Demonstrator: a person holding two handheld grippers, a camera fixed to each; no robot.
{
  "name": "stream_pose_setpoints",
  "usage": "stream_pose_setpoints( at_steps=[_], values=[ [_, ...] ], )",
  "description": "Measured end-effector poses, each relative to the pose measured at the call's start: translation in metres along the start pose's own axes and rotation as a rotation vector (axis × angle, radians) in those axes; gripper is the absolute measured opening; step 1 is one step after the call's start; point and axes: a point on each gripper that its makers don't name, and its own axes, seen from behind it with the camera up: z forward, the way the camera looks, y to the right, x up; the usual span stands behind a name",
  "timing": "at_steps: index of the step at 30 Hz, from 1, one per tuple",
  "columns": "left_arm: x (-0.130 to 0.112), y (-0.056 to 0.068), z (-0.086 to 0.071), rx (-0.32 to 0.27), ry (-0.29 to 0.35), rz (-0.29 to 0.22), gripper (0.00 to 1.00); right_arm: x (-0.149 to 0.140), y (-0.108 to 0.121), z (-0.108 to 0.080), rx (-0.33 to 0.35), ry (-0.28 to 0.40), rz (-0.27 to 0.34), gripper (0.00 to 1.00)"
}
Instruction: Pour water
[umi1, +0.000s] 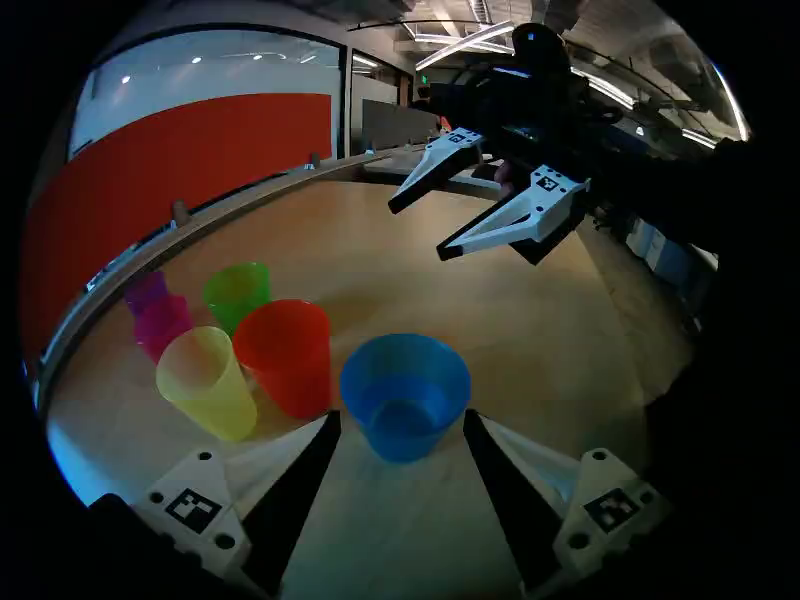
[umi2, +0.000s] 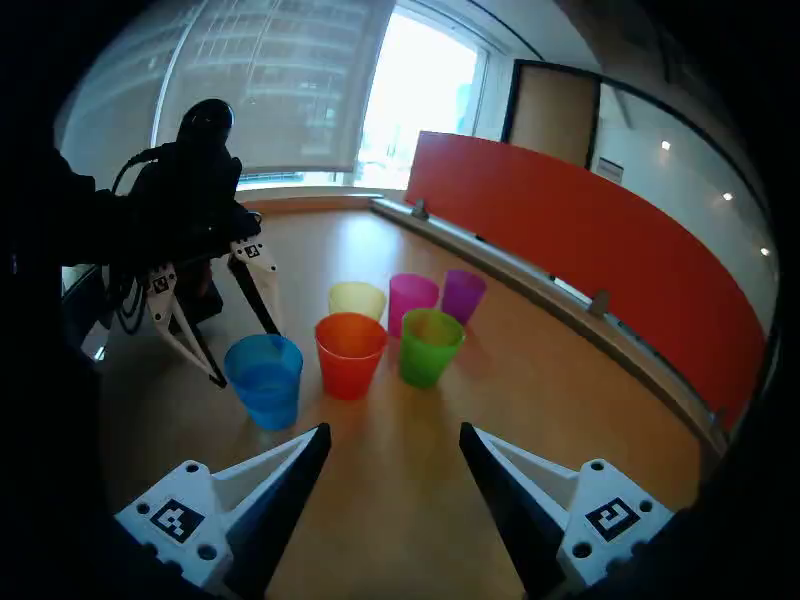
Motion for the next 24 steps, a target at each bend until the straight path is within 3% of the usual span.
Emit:
stream_pose_setpoints(
  at_steps=[24],
  values=[
    [0.010, 0.001, 0.021, -0.010, 0.019, 0.016, 0.91, -0.013, 0.001, 0.001, -0.002, -0.015, 0.008, 1.00]
  ],
)
